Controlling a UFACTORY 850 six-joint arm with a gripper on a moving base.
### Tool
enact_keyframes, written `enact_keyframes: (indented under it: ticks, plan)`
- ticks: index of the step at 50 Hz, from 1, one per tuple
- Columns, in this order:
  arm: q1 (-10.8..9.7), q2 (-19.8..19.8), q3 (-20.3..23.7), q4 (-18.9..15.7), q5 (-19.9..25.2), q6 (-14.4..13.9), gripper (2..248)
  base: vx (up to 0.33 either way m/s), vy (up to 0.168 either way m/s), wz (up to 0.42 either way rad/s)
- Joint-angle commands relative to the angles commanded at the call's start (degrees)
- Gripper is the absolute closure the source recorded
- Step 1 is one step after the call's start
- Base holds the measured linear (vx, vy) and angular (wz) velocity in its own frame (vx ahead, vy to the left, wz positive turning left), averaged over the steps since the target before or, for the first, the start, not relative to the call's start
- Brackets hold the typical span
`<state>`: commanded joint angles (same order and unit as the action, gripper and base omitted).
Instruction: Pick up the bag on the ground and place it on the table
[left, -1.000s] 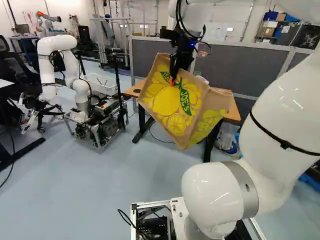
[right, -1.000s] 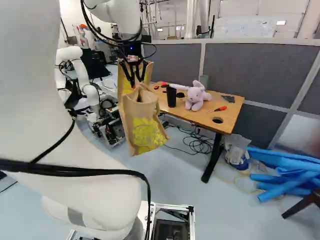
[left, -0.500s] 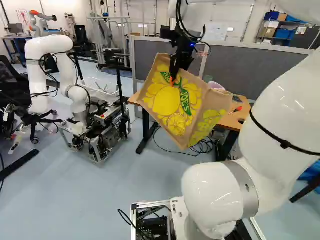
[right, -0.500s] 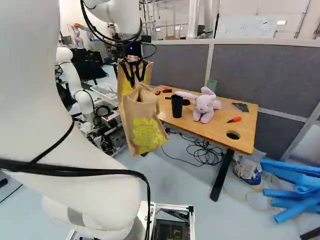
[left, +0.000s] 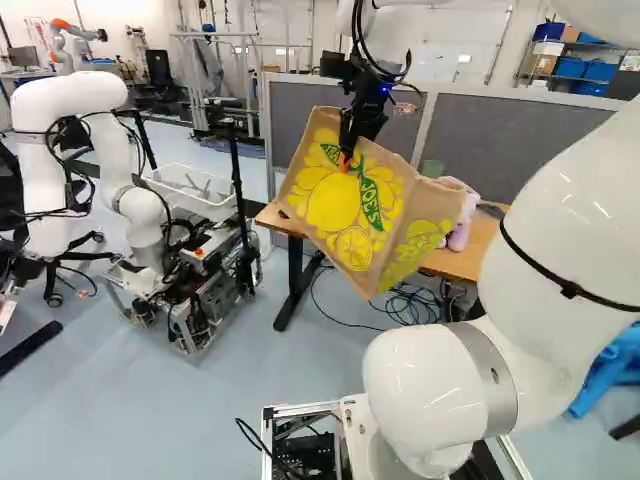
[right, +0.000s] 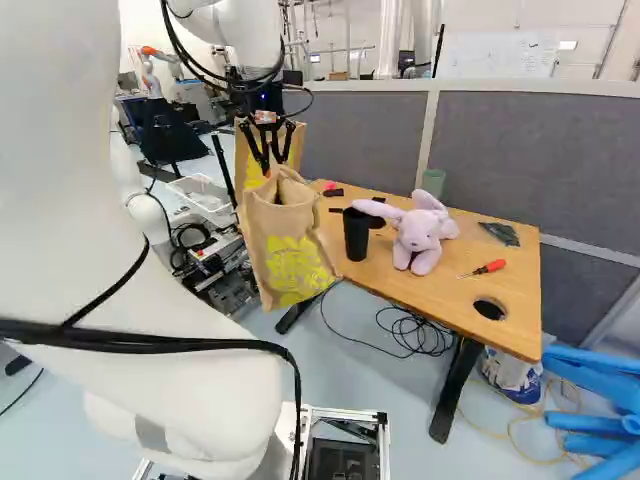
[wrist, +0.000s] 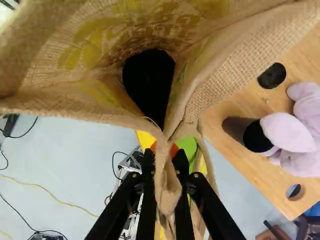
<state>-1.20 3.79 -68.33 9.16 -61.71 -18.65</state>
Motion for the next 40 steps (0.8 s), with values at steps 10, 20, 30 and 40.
enact_keyframes:
  ticks: [10, 20, 30, 40]
  plan:
    - [0.00, 0.00, 0.00, 0.00, 0.00, 0.00, 215, 0.267, 0.008, -0.014]
    - [0.00, 0.00, 0.00, 0.00, 0.00, 0.00, 215, 0.256, 0.054, -0.029]
    - [0.00, 0.00, 0.00, 0.00, 0.00, 0.00, 215, 0.234, 0.087, -0.048]
    - [0.00, 0.00, 0.00, 0.00, 0.00, 0.00, 215, 0.183, 0.084, -0.032]
